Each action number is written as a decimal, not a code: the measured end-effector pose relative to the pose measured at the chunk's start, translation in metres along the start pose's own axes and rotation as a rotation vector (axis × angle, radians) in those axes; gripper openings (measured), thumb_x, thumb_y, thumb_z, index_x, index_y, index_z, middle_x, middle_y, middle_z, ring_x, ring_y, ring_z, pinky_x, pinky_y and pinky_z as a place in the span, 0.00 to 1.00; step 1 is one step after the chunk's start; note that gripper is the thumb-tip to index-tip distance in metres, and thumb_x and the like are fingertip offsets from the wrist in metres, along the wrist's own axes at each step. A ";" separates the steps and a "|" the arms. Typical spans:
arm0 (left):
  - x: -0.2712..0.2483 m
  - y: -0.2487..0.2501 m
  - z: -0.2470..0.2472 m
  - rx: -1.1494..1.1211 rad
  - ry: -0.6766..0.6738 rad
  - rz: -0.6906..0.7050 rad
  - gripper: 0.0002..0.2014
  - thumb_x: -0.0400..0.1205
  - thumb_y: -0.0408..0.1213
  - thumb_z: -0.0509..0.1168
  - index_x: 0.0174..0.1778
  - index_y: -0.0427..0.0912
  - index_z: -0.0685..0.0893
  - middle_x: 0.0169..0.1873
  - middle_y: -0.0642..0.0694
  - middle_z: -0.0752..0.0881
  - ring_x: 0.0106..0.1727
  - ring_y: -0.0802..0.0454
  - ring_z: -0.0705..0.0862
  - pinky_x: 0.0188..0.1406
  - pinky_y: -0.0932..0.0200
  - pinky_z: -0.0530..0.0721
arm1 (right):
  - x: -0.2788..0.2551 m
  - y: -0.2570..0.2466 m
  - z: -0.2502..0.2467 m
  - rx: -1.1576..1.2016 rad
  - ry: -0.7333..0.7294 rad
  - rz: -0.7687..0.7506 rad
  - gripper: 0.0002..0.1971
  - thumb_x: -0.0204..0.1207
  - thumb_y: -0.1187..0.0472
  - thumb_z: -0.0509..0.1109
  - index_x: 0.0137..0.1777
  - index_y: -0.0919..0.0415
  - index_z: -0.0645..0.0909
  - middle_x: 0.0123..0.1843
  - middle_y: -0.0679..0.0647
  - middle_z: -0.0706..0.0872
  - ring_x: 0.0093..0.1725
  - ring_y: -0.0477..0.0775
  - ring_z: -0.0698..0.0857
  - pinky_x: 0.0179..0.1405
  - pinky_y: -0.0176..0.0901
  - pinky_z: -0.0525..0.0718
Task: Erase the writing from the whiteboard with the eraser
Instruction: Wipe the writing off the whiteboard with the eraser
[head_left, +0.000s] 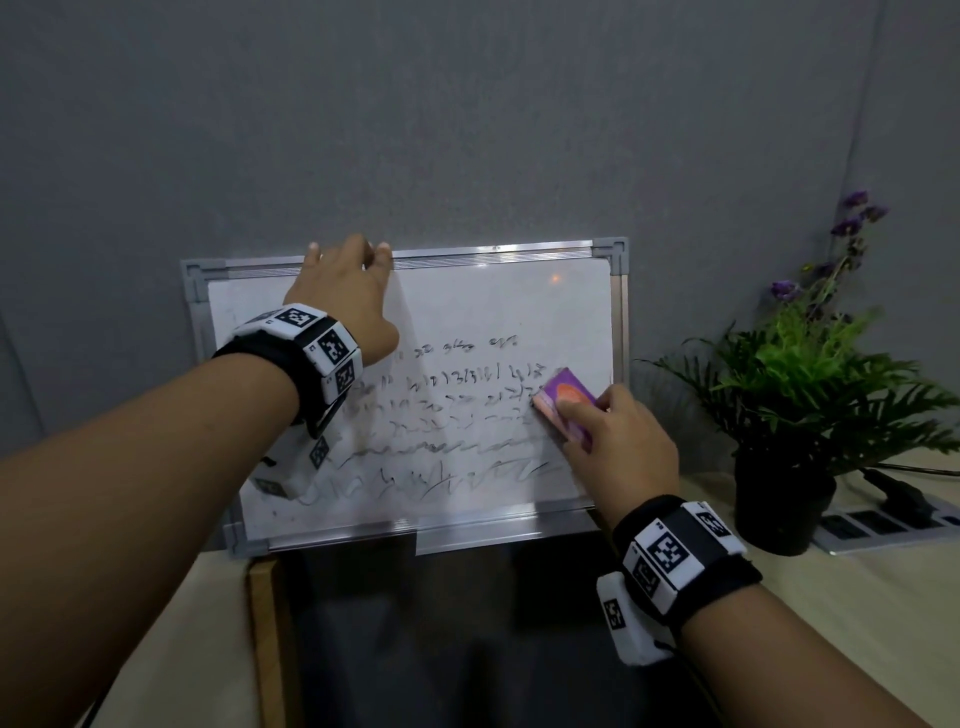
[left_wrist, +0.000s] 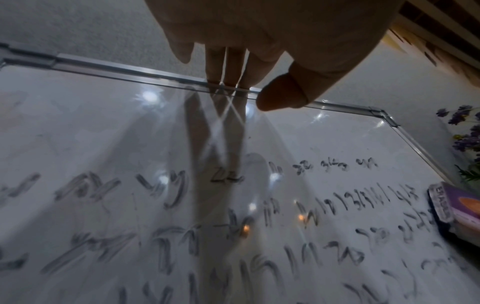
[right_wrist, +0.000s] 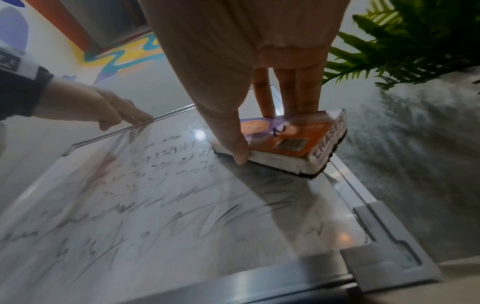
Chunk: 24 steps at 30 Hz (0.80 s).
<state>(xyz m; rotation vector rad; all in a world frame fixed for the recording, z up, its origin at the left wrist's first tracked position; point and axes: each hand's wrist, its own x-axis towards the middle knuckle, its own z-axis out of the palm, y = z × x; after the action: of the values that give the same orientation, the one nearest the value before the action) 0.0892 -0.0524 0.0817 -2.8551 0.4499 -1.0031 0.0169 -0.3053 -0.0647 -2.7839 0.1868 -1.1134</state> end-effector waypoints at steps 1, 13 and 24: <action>0.000 0.000 0.000 -0.001 0.002 0.000 0.43 0.73 0.38 0.66 0.84 0.41 0.55 0.70 0.43 0.67 0.75 0.41 0.64 0.83 0.44 0.44 | -0.001 -0.001 0.001 -0.006 -0.006 -0.009 0.13 0.72 0.50 0.72 0.56 0.39 0.80 0.49 0.51 0.74 0.46 0.55 0.77 0.33 0.45 0.80; 0.001 -0.001 0.000 0.005 -0.001 0.002 0.42 0.73 0.37 0.66 0.83 0.41 0.55 0.70 0.43 0.67 0.75 0.41 0.65 0.83 0.43 0.45 | 0.002 -0.010 -0.002 0.000 0.017 -0.016 0.14 0.73 0.52 0.71 0.59 0.41 0.81 0.48 0.52 0.74 0.44 0.56 0.76 0.31 0.42 0.76; 0.002 -0.002 0.002 -0.008 -0.004 0.001 0.43 0.72 0.38 0.66 0.84 0.42 0.55 0.70 0.44 0.66 0.75 0.42 0.65 0.83 0.44 0.44 | 0.006 -0.009 -0.004 0.018 0.051 -0.004 0.17 0.72 0.53 0.72 0.62 0.43 0.81 0.50 0.55 0.76 0.46 0.58 0.78 0.32 0.44 0.78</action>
<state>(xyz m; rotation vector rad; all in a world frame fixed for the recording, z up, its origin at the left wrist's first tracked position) 0.0928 -0.0516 0.0815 -2.8630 0.4555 -0.9979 0.0189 -0.2977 -0.0563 -2.7434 0.1756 -1.1818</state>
